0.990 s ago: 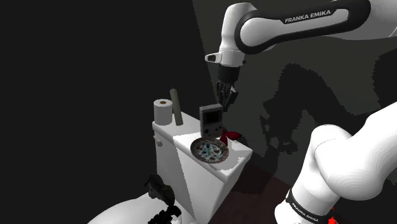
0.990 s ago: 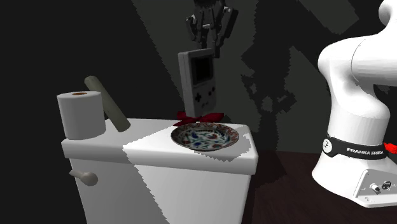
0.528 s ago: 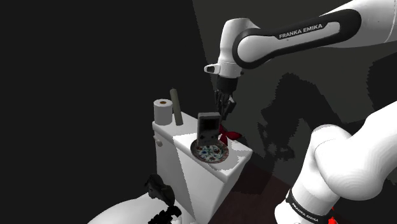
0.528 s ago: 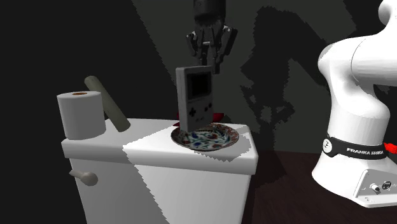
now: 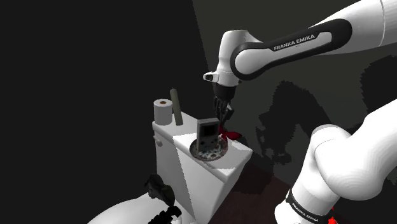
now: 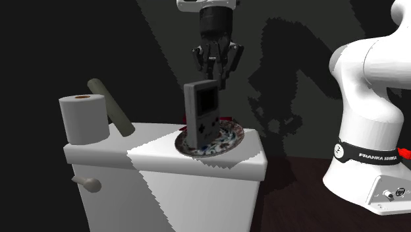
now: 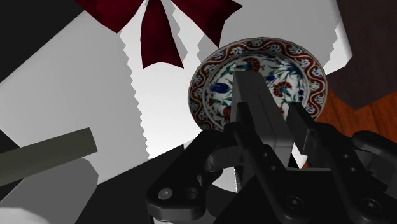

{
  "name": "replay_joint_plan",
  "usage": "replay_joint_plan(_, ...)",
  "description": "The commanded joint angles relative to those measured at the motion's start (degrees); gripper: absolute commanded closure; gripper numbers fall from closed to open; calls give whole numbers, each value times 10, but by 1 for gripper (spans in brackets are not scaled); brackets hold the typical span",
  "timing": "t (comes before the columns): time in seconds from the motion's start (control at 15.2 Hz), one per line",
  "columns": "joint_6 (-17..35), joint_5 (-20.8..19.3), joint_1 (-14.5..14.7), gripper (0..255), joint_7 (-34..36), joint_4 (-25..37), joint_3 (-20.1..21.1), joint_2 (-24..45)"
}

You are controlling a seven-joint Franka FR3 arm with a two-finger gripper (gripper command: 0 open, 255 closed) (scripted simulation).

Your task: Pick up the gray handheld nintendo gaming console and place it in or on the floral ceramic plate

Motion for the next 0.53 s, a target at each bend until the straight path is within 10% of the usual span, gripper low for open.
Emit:
replay_joint_plan(0.0, 2, 0, 1, 255, 0, -5, 0, 3)
replay_joint_plan(0.13, 2, 0, 0, 255, 0, -1, 0, 1)
replay_joint_plan(0.2, 2, 0, 0, 0, 0, -1, 0, 1)
replay_joint_plan(0.46, -42, -6, 19, 0, 53, 76, 45, 67)
